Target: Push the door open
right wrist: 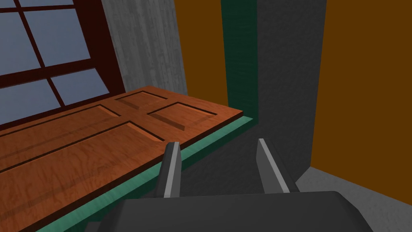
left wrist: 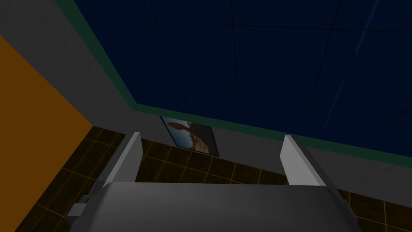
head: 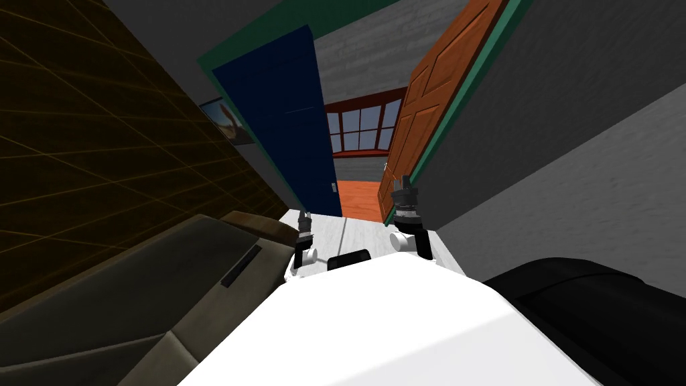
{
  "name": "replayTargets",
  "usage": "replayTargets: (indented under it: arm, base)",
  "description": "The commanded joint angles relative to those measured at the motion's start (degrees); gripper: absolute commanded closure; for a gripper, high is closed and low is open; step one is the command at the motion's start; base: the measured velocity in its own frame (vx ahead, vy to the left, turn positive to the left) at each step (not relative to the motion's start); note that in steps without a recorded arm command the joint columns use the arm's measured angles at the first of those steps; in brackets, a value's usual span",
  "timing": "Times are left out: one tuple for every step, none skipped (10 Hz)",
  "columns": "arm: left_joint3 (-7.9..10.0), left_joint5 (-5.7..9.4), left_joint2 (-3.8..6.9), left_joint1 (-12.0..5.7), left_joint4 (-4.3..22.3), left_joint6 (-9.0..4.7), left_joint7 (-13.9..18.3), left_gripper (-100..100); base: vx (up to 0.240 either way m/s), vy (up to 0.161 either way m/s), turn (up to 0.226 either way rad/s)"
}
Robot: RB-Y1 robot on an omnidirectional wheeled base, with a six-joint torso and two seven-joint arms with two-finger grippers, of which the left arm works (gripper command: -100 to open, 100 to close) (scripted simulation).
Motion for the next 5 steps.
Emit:
replayTargets:
  arm:
    - [-0.46,0.18,-0.07,-0.95,2.86,-0.73,0.08,-100]
    - [-0.63,0.35,-0.01,-1.65,4.55,-0.99,0.20,-100]
    - [-0.81,0.52,0.03,-2.35,6.19,-1.25,0.32,-100]
    - [-0.98,0.70,0.08,-3.04,7.83,-1.51,0.45,-100]
    - [-1.16,0.87,0.13,-3.74,9.48,-1.77,0.57,-100]
  base:
    - [0.091,0.025,-0.107]
    - [0.089,0.025,-0.100]
    - [0.088,0.018,-0.097]
    - [0.091,0.022,-0.137]
    - [0.093,0.040,-0.112]
